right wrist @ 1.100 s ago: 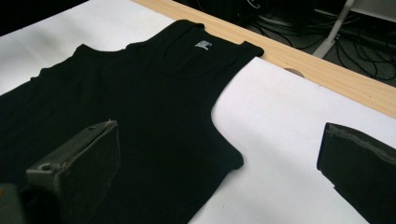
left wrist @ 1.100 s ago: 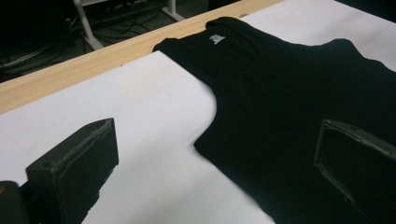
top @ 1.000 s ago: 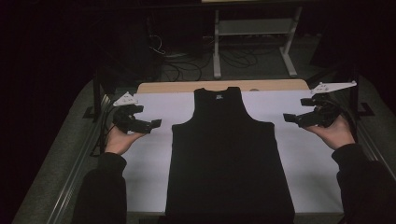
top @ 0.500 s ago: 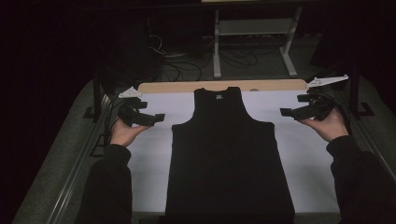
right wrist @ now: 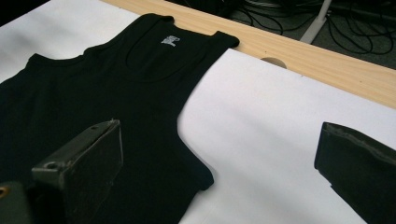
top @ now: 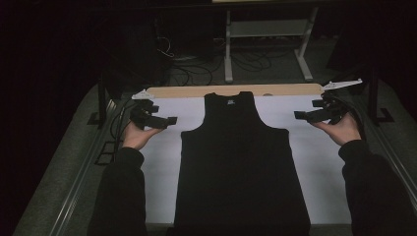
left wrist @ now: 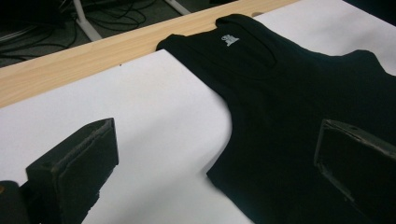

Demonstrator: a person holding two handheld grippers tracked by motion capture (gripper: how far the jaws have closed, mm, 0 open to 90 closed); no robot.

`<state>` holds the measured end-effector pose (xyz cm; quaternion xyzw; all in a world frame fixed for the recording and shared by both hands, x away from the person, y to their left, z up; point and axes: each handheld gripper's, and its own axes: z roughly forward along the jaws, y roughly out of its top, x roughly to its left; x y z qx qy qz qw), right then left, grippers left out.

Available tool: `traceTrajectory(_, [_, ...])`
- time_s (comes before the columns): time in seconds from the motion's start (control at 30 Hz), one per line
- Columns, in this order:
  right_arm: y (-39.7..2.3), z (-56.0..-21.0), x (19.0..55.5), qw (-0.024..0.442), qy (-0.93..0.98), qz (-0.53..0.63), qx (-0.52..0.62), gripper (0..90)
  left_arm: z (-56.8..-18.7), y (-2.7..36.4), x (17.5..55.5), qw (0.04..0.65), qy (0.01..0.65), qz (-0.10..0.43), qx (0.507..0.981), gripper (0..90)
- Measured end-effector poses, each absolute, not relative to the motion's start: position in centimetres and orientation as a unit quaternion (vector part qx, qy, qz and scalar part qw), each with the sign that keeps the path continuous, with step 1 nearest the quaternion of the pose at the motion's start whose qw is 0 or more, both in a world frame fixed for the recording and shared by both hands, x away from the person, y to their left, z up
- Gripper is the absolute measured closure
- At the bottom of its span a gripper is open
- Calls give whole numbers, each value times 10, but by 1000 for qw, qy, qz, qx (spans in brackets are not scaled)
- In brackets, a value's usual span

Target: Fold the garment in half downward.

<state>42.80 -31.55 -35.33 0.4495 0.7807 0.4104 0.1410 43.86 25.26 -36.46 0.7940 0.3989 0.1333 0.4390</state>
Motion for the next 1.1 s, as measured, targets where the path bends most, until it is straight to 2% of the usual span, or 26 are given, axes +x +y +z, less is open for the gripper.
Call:
traceTrajectory(0.6, [-312,-380,447,122,780,402,464,5,-394,248,460,433,413,121,792,0])
traceTrajectory(0.93, [-306,-398,455,114,782,392,472,5,-409,240,466,424,412,99,800,0])
traceTrajectory(1.1, [-302,-411,456,103,785,387,472,6,-419,234,468,403,417,71,812,0])
